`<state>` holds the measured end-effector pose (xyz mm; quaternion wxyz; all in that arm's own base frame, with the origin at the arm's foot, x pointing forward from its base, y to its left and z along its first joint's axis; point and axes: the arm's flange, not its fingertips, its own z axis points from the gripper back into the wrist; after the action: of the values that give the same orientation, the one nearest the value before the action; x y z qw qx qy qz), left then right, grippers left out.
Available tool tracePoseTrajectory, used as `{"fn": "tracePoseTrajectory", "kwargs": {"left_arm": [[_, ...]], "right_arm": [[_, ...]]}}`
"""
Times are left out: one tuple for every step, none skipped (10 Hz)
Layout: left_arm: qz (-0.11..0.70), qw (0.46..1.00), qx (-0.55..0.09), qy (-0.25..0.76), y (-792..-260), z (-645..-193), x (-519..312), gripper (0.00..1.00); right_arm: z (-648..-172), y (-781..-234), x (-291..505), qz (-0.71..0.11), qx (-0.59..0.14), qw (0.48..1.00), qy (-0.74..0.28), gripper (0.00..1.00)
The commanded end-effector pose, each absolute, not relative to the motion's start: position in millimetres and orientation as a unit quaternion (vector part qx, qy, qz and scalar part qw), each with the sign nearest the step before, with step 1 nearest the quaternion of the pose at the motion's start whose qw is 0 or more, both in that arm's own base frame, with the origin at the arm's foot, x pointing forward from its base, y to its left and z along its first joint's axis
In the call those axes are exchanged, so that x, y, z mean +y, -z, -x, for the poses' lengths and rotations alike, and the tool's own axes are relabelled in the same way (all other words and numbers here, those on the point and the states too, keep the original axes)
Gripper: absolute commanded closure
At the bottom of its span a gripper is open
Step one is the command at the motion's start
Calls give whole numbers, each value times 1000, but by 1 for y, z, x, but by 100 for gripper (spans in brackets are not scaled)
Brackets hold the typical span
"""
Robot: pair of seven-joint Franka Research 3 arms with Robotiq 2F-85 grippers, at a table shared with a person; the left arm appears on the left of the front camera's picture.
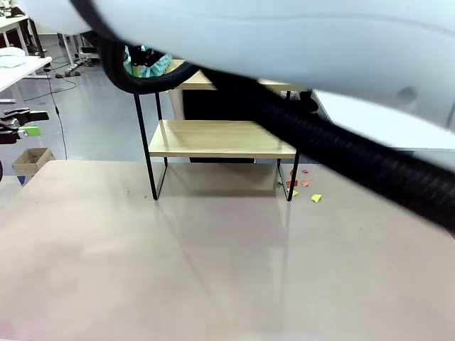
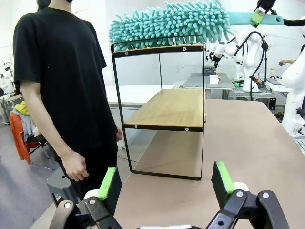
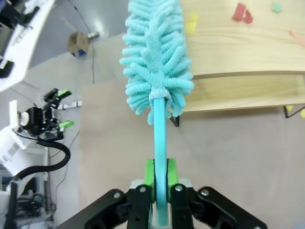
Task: Clean the shelf.
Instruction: Clean the specific section of the Shelf indicated by the human with the Duster.
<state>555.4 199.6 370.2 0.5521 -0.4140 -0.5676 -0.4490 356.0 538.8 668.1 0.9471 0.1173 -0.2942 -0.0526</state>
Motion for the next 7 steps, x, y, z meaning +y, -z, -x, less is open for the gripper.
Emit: {"fn": "tracePoseTrajectory", "kwargs": {"left_arm": [[413,551,-569,450,-374,-554,199,0],[413,551,-569,450,-374,-554,199,0],[413,551,-569,450,-374,-554,199,0],[413,551,-569,450,-374,-554,199,0],[413,551,-569,450,-374,-554,199,0],[413,551,-569,450,-374,-554,199,0],[413,551,-569,450,-374,-554,199,0]], "right_arm": [[-364,-661,537,-112,-293,948,47,87],[-364,-661,537,-112,-293,948,47,87],[-355,-664,541,-116,-296,946,54,87],[-356,-665,531,-111,-293,947,61,87],[-354,-667,516,-110,-290,948,68,87],[-353,-671,506,-113,-291,947,74,87],[-352,-674,496,-112,-289,948,78,87]]}}
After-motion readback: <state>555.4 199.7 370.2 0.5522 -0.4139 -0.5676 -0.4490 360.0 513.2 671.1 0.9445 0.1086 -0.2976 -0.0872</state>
